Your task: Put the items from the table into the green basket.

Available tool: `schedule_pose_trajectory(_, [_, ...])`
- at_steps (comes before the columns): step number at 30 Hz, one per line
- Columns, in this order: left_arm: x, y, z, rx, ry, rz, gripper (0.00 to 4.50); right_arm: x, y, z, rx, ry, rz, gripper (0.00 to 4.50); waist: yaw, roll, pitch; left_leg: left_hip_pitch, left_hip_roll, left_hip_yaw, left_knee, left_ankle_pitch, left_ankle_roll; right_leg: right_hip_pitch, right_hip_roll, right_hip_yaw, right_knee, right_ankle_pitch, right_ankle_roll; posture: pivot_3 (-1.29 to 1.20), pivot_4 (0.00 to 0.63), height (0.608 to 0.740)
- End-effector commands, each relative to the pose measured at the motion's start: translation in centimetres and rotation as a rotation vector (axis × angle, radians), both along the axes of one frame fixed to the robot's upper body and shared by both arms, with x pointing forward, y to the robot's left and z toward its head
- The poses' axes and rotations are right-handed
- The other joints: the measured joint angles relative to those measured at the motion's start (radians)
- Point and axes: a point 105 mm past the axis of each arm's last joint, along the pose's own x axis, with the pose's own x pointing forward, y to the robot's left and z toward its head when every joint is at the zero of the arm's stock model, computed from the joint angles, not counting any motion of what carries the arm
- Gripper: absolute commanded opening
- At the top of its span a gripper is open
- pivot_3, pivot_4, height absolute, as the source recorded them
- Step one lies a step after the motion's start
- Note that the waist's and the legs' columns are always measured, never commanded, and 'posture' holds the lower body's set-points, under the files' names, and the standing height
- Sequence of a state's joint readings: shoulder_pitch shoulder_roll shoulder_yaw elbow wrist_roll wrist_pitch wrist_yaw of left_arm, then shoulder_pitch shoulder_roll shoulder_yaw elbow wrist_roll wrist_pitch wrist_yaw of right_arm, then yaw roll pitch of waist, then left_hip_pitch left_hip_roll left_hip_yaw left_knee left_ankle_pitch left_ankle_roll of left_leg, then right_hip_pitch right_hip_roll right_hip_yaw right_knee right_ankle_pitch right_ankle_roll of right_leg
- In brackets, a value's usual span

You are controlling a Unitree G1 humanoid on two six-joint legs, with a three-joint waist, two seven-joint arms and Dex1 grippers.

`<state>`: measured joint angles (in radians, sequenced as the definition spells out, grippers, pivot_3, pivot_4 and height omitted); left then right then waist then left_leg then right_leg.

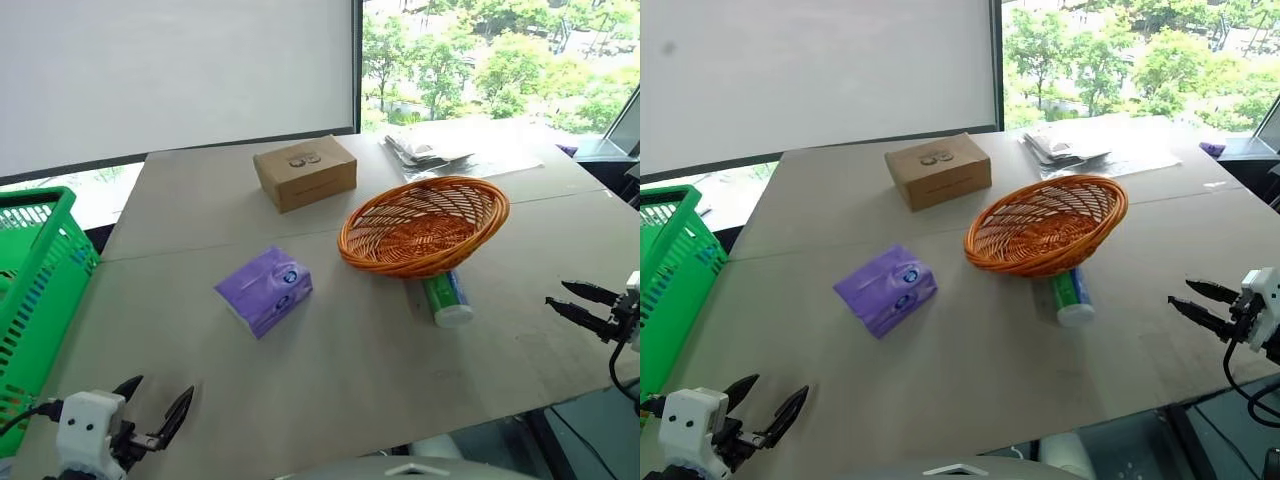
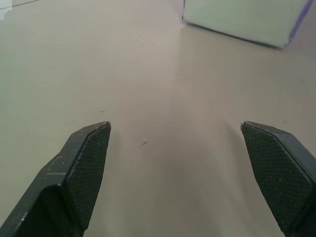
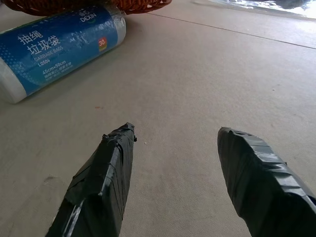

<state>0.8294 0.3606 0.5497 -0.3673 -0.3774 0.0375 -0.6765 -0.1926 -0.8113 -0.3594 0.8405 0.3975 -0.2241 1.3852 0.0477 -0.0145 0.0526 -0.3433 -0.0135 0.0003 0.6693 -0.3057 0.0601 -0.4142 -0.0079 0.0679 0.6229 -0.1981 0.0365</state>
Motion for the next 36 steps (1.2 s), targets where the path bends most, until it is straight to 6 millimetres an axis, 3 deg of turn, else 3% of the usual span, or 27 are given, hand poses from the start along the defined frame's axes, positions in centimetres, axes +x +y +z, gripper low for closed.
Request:
schedule_pose_trajectory(1, [0.0, -0.5, 0.6, 0.009, -0.017, -0.057, 4.38, 0.7, -0.2, 1.9, -0.022, -0.070, 0.006, 2.88, 0.000, 0.000, 0.000, 0.000, 0.000, 0.000, 0.000, 0.000, 0.000, 0.000, 0.000, 0.000, 0.000, 0.000, 0.000, 0.20, 0.012, 0.740])
schedule_pose_trajectory(14, [0.2, -2.3, 0.3, 0.001, -0.024, -0.133, 4.38, 1.2, -0.3, 3.0, -0.092, -0.114, -0.009, 2.88, -0.003, 0.003, -0.001, -0.001, 0.000, 0.001, 0.000, 0.000, 0.000, 0.000, 0.000, 0.000, 0.000, 0.000, 0.000, 0.19, 0.000, 0.740])
schedule_pose_trajectory(16, [0.8, -2.7, 1.7, 0.054, -0.066, -0.176, 4.38, 1.1, -0.7, 3.3, -0.186, -0.074, 0.014, 2.88, -0.002, 0.003, -0.001, -0.001, 0.000, 0.001, 0.000, 0.000, 0.000, 0.000, 0.000, 0.000, 0.000, 0.000, 0.000, 0.21, 0.002, 0.740])
schedule_pose_trajectory(21, [2.8, -3.3, 6.8, 0.107, -0.203, -0.228, 4.38, 2.4, 0.3, 9.4, -0.279, -0.150, 0.134, 2.88, 0.003, 0.006, -0.001, -0.001, 0.000, 0.001, 0.001, 0.000, 0.000, 0.000, 0.000, 0.000, 0.001, 0.000, 0.000, 0.23, 0.002, 0.740])
schedule_pose_trajectory(23, [3.1, -4.1, 8.4, 0.066, -0.214, -0.296, 4.38, 2.8, 1.6, 11.9, -0.333, -0.176, 0.214, 2.88, 0.001, 0.008, -0.001, 0.000, 0.000, 0.002, 0.001, 0.000, 0.000, 0.000, 0.000, 0.000, 0.002, 0.000, 0.000, 0.24, 0.000, 0.740])
schedule_pose_trajectory(27, [2.7, -5.8, 10.0, -0.026, -0.172, -0.490, 4.38, 3.1, 5.3, 14.2, -0.398, -0.191, 0.408, 2.88, 0.002, 0.009, -0.001, 0.001, 0.001, 0.000, 0.000, 0.000, 0.000, 0.000, 0.001, -0.003, 0.002, 0.000, -0.001, 0.24, 0.000, 0.740])
schedule_pose_trajectory(29, [2.0, -6.7, 10.8, -0.103, -0.142, -0.603, 4.38, 2.9, 7.5, 14.8, -0.399, -0.178, 0.514, 2.88, 0.002, 0.008, -0.001, 0.001, 0.002, -0.002, 0.001, 0.000, 0.000, -0.001, 0.002, -0.005, 0.003, 0.000, -0.001, 0.23, 0.000, 0.740])
schedule_pose_trajectory(33, [1.7, -7.5, 12.4, -0.088, -0.132, -0.769, 4.38, 2.7, 13.3, 16.0, -0.419, -0.228, 0.752, 2.88, 0.006, 0.009, 0.000, -0.001, 0.001, -0.002, 0.001, 0.000, 0.000, -0.006, -0.001, -0.007, 0.002, 0.000, -0.001, 0.23, 0.000, 0.740])
schedule_pose_trajectory(36, [1.9, -7.6, 13.1, -0.089, -0.134, -0.821, 4.38, 2.5, 15.3, 15.8, -0.459, -0.243, 0.858, 2.88, 0.017, 0.008, 0.000, -0.002, 0.000, -0.004, 0.001, 0.000, 0.000, -0.006, -0.001, -0.009, 0.002, 0.000, -0.001, 0.24, 0.000, 0.740])
